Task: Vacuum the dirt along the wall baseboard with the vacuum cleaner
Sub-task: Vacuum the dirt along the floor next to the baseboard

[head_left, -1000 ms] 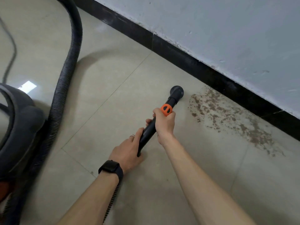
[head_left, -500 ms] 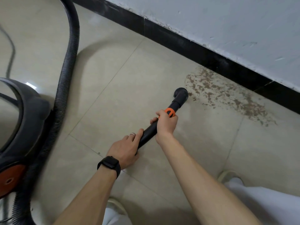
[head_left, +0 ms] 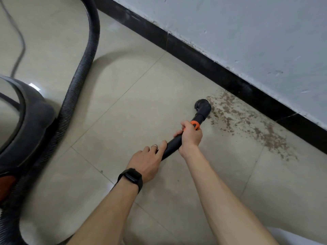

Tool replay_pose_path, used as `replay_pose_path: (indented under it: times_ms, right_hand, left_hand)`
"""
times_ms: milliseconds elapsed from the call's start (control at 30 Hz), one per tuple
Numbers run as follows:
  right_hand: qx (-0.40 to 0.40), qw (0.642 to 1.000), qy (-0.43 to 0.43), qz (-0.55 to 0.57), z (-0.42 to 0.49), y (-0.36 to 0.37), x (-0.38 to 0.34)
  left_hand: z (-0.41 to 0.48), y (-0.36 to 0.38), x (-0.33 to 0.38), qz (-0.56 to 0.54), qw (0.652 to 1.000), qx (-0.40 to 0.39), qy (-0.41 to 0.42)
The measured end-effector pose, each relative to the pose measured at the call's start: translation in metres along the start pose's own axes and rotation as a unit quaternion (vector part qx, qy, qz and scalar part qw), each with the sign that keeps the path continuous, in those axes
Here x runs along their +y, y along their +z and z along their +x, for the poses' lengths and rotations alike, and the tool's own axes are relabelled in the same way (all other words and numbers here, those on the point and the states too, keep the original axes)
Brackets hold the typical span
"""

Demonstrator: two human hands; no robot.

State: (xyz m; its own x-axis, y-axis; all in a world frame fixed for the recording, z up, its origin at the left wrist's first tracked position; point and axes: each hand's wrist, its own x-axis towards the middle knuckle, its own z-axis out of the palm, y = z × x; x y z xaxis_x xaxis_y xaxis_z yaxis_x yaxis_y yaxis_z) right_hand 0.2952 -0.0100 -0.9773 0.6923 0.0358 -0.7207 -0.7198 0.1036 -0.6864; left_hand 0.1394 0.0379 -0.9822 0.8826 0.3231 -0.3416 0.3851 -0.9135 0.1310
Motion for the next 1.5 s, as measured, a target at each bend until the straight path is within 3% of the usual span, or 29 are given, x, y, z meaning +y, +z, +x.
replay_pose_path:
  times_ms: [667,1167,1500]
  right_hand:
    - [0.019,0.997,-0.04,-0.061,0.046,0.003,-0.058]
    - [0.017,1.0,-0.013,0.018,0.085,-0.017,-0.087]
    - [-0.01,1.0,-0.014,-0.015,0.093,0.019,-0.082]
  left_hand:
    - [0.064,-0.023,0.032,-0.073,0.997,0.025,-0.007]
    - [0.106,-0.028,0.061,-0.001,0.998,0.064,0.027]
    - [0.113,-0.021,0.04,-0.027,0.996,0.076,-0.034]
